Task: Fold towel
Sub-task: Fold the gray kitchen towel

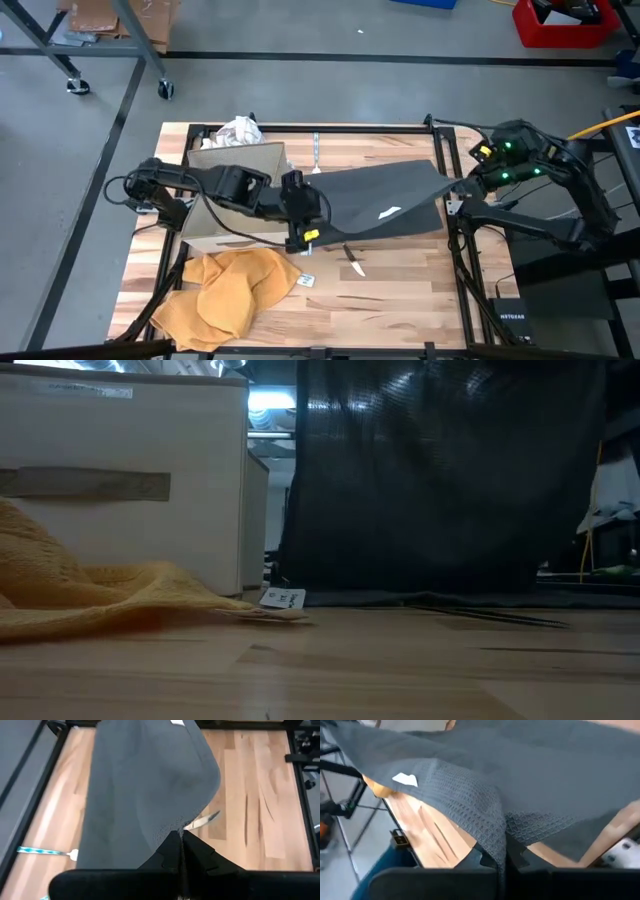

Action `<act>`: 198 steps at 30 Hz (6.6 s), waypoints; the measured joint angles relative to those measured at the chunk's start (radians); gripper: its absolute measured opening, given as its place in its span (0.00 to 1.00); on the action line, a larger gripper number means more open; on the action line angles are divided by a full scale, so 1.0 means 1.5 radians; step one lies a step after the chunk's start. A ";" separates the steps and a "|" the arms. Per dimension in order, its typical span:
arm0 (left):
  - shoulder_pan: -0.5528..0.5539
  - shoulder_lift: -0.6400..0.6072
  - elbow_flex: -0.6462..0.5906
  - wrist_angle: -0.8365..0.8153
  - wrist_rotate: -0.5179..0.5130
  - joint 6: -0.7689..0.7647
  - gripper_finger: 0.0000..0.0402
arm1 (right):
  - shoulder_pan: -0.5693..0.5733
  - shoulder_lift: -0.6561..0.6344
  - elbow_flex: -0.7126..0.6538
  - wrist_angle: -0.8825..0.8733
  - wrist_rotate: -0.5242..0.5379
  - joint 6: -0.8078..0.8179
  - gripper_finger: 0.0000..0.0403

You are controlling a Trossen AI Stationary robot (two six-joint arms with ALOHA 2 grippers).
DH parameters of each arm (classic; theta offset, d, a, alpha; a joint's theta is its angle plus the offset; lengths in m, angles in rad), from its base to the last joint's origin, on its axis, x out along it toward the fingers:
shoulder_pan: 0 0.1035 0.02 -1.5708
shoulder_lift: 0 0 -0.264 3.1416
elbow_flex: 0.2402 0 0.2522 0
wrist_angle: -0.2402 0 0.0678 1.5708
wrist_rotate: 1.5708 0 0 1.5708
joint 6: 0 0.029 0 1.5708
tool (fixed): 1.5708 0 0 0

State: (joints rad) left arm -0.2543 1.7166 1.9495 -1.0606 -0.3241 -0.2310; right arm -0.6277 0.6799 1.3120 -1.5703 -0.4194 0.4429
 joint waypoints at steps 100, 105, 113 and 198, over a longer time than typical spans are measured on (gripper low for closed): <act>0.179 0.055 -0.314 0.089 -0.212 -0.314 0.26 | -0.001 0.326 -0.305 0.179 0.505 -0.231 0.25; 0.184 0.055 -0.314 0.089 -0.214 -0.325 0.34 | -0.001 0.335 -0.305 0.176 0.537 -0.231 0.35; 0.185 0.055 -0.314 0.089 -0.216 -0.354 0.37 | -0.001 0.335 -0.305 0.174 0.537 -0.231 0.39; 0.053 0.046 -0.135 0.262 -0.021 0.179 0.37 | 0.000 0.701 -0.169 0.499 0.537 -0.280 0.07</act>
State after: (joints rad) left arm -0.1749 1.7859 1.7466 -0.6682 -0.3557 0.0372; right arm -0.6281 1.7309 1.0590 -0.8220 0.3862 0.0233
